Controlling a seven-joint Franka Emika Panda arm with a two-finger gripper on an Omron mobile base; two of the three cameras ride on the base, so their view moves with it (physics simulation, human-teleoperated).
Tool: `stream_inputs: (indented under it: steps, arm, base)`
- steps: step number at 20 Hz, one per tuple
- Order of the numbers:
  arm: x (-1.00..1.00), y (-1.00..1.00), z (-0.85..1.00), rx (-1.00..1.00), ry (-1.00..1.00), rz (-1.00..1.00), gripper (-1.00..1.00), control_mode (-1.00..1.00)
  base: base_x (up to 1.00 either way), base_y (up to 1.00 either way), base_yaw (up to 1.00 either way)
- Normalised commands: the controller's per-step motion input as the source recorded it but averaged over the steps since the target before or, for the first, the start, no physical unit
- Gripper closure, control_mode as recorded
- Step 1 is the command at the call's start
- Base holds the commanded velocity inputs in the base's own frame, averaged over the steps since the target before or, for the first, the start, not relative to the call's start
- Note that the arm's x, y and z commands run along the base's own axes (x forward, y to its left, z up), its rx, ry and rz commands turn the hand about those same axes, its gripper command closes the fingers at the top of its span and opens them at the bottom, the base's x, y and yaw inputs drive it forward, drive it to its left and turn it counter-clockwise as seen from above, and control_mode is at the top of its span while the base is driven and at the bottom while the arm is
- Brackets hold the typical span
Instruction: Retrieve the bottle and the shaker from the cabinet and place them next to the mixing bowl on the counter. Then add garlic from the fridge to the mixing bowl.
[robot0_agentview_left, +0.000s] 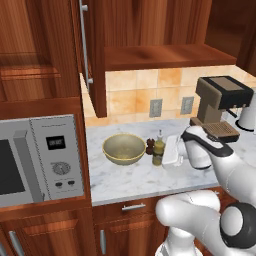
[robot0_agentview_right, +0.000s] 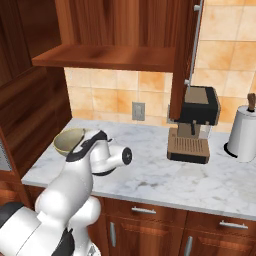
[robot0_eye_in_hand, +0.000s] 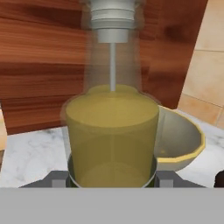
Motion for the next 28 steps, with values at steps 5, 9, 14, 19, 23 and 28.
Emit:
stream_inputs:
  steps: [5,9,14,19,23,28]
  arm:
    - [0.14,0.0,-0.11,0.0,0.0,-0.01,1.0,-1.0]
    - [0.16,0.0,-0.26,-0.01,-0.06,0.0,1.0,-1.0]
    - [0.09,0.0,-0.2,-0.01,-0.08,-0.01,1.0,-1.0]
    - [0.02,0.0,-0.15,0.0,-0.03,-0.01,1.0,-1.0]
    - [0.06,0.0,-0.06,0.0,-0.01,-0.01,1.0,-1.0]
    - [0.19,0.0,-0.04,0.0,0.0,-0.01,1.0,-1.0]
  base:
    - [0.0,0.0,0.0]
    - [0.0,0.0,0.0]
    - [0.0,0.0,0.0]
    - [0.0,0.0,0.0]
    - [0.0,0.0,0.0]
    - [0.0,0.0,0.0]
